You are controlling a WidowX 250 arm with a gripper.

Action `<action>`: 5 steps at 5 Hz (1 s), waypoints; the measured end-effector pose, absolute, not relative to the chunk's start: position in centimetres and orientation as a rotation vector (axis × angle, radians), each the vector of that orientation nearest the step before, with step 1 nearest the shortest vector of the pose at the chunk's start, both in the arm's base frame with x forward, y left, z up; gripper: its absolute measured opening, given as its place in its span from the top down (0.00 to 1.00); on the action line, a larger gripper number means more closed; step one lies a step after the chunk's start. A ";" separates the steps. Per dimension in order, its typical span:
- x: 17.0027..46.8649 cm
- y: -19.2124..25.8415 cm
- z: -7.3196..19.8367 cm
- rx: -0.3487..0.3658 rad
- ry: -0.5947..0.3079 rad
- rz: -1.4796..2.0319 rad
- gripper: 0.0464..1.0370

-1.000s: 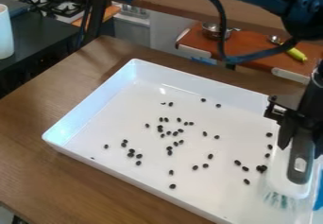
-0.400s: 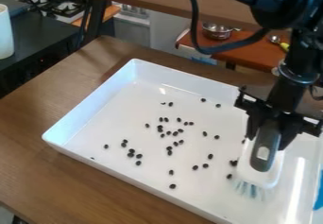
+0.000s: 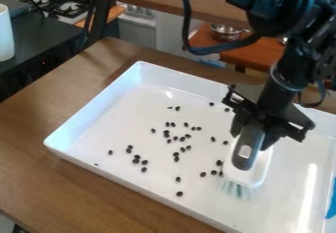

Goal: Sweep into pile

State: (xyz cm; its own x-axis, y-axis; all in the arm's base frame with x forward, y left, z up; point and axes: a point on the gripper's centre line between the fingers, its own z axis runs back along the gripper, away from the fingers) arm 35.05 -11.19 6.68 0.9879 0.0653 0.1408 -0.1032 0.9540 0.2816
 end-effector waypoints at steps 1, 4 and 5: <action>34.7 -9.8 6.5 0.351 -0.142 0.077 0.54; 32.9 -3.3 6.9 0.499 -0.102 0.076 0.55; 32.9 -2.2 6.9 0.553 -0.111 0.064 0.55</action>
State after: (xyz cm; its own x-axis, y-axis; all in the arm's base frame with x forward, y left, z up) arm 32.87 -2.15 6.91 0.9920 0.0311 0.1223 -0.0908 0.8494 0.5199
